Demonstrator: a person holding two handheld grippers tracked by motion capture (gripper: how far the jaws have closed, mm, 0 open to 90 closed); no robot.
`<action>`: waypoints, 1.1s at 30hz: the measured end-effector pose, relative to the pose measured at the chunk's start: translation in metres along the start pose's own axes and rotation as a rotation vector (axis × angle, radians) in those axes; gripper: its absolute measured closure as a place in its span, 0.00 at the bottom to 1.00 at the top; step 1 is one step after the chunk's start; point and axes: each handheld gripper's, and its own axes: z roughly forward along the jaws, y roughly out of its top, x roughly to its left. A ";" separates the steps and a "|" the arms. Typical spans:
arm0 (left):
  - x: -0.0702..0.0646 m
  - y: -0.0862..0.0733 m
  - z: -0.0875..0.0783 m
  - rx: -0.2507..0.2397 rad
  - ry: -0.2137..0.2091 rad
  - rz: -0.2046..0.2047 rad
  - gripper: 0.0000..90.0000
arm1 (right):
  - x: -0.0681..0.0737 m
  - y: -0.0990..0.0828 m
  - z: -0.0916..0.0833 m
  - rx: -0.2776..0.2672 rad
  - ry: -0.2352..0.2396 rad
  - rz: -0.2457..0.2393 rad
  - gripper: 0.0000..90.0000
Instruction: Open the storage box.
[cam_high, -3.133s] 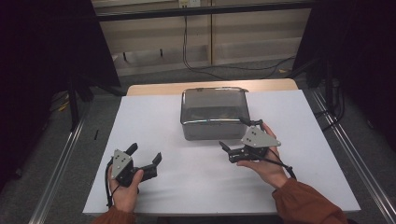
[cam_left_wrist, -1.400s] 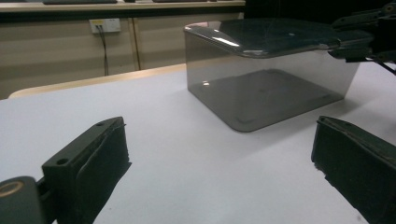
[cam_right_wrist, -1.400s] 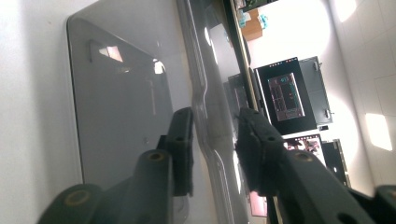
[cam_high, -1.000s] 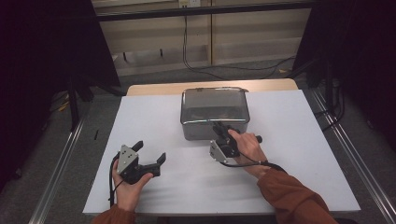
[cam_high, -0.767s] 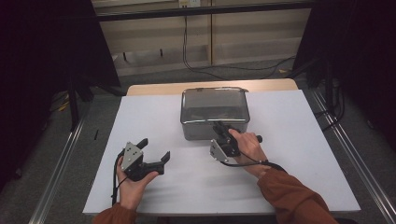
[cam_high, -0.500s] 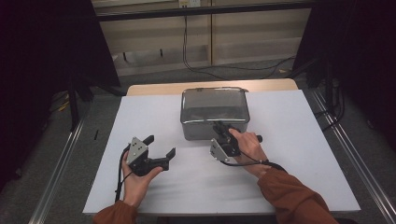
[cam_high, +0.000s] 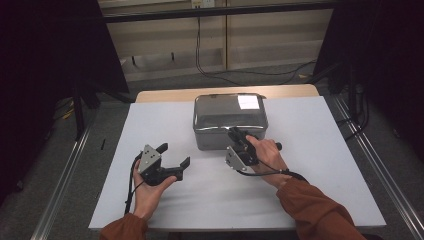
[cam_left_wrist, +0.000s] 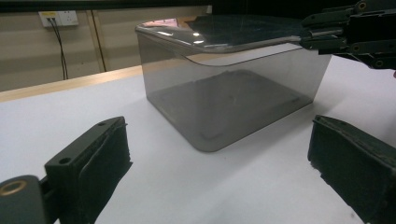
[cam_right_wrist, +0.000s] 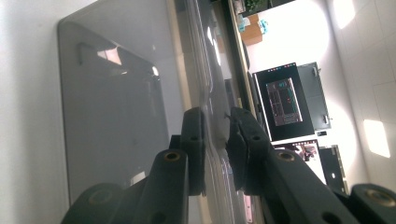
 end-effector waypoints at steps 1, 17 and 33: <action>0.000 0.001 0.001 -0.007 0.002 -0.005 0.06 | -0.002 0.000 0.000 -0.007 0.000 0.003 0.84; 0.006 0.025 0.031 -0.033 0.005 0.043 0.06 | -0.016 0.003 -0.001 -0.019 -0.020 0.011 0.86; 0.014 0.037 0.052 -0.065 0.029 0.069 0.11 | -0.027 0.006 -0.001 -0.030 -0.051 0.030 0.87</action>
